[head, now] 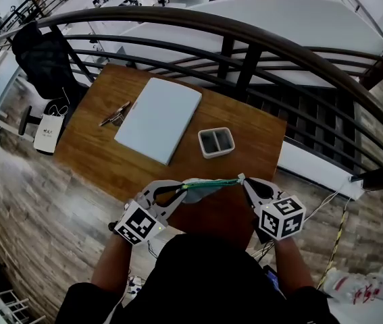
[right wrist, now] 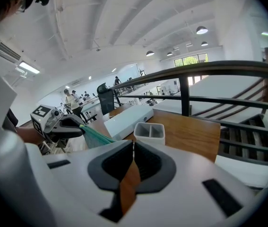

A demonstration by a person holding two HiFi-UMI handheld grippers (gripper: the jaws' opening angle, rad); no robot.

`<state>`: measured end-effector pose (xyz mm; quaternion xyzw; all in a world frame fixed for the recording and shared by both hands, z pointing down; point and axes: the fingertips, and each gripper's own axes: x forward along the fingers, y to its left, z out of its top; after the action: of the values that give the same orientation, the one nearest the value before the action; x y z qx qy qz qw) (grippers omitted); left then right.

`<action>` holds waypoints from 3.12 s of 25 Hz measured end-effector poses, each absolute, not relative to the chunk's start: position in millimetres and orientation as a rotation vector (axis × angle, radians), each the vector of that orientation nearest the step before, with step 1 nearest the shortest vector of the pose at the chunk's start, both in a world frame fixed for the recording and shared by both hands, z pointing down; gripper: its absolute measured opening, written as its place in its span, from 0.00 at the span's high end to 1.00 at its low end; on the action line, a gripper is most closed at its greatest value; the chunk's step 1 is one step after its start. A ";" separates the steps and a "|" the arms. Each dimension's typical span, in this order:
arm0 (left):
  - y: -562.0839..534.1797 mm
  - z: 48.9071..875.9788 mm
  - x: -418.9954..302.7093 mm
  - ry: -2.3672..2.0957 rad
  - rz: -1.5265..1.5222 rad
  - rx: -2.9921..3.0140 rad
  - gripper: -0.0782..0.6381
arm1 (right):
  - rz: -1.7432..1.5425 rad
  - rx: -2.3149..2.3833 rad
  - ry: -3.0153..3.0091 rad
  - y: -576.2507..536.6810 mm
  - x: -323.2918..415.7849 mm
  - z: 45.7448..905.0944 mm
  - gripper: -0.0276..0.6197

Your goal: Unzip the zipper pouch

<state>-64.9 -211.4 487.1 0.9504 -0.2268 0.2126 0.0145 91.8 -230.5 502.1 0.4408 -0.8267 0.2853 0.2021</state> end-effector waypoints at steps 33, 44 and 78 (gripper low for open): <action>-232.2 504.6 -124.5 -1.094 0.491 2.669 0.76 | 0.742 1.200 -2.435 -254.1 65.1 482.5 0.81; -239.7 474.9 -126.9 -1.237 0.339 2.665 0.76 | 0.725 1.333 -2.496 -248.4 95.4 463.7 0.83; -235.2 378.9 -187.0 -1.596 -0.067 2.586 0.85 | 0.223 1.573 -2.727 -247.0 79.9 375.6 0.97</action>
<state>-187.0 -235.2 378.9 0.8496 -0.5245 -0.0221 0.0511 79.9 -247.0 375.6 0.4985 -0.8640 0.0706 -0.0072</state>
